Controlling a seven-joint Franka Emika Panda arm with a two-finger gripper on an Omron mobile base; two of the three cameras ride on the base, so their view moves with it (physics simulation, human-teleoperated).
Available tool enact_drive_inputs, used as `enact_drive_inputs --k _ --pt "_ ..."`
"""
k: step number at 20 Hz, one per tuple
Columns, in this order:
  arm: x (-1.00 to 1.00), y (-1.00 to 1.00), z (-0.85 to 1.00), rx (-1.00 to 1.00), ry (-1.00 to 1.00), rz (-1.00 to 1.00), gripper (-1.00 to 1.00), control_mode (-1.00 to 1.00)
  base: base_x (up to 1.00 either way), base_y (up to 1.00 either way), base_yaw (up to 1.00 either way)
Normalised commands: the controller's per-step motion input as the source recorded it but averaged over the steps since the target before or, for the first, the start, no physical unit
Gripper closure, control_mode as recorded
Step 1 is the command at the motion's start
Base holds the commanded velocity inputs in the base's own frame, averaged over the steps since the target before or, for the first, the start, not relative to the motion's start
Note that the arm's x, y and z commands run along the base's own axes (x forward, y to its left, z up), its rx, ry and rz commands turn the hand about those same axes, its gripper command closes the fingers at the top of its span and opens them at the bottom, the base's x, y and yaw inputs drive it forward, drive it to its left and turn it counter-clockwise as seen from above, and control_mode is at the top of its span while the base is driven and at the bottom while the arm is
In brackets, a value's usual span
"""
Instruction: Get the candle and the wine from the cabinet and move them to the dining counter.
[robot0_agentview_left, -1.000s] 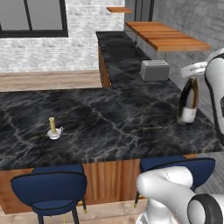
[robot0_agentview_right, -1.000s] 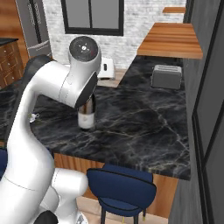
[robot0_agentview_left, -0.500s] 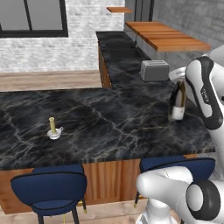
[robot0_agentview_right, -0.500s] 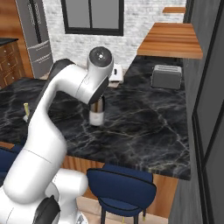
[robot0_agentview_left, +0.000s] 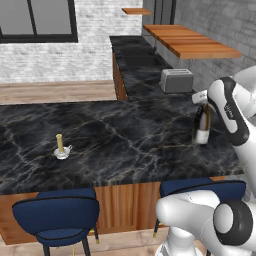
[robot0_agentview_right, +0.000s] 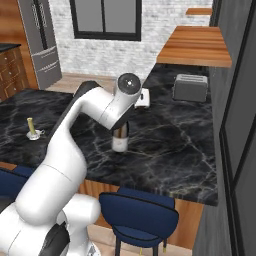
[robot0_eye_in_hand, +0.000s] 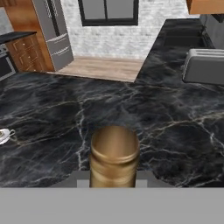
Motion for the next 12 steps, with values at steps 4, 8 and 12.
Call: enact_drive_inputs --k 4,8,12 --pt "0.17 -0.07 -0.53 0.0 0.0 0.0 1.0 -1.0 0.0 0.0 0.0" --pt "0.17 -0.1 -0.38 0.0 0.0 0.0 1.0 -1.0 0.0 0.0 0.0" --pt "0.24 -0.05 -0.35 0.0 0.0 0.0 1.0 -1.0 0.0 0.0 0.0"
